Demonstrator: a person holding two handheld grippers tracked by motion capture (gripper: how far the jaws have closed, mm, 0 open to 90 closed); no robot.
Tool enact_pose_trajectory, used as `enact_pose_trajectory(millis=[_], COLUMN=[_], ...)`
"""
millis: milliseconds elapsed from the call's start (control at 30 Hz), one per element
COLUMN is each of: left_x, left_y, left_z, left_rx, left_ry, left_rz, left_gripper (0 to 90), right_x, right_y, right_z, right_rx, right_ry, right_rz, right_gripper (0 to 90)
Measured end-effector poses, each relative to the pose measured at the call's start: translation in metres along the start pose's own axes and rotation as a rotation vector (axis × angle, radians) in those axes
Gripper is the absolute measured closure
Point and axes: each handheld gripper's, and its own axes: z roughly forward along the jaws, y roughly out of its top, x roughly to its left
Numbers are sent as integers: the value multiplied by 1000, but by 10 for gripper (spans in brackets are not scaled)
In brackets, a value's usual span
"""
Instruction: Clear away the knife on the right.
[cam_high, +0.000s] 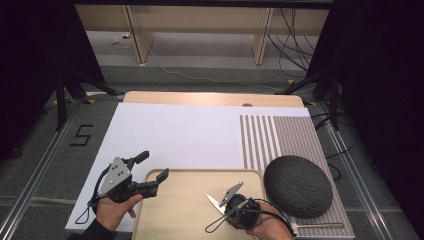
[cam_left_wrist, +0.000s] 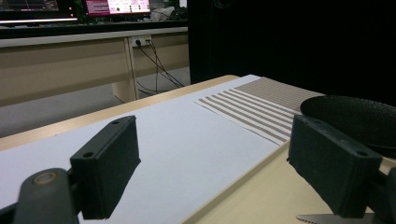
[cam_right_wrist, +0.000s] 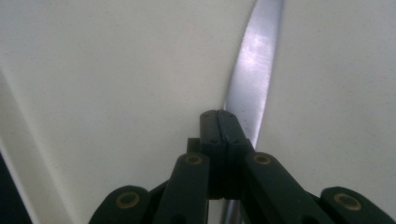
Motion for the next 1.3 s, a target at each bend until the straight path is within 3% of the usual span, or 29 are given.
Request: enact_pose_trajectory(millis=[667,1300], left_x=[0,0], left_y=[0,0], left_z=[0,0], left_rx=[-1,-2], left_ry=[0,2], left_rz=[-2,-5], left_gripper=[161,161], right_x=[-17,-29], right_y=[-8,-21], right_z=[-6,-13], right_rx=[27,61], right_ry=[-81,-104], right_rz=[78,144], right_gripper=[900,900])
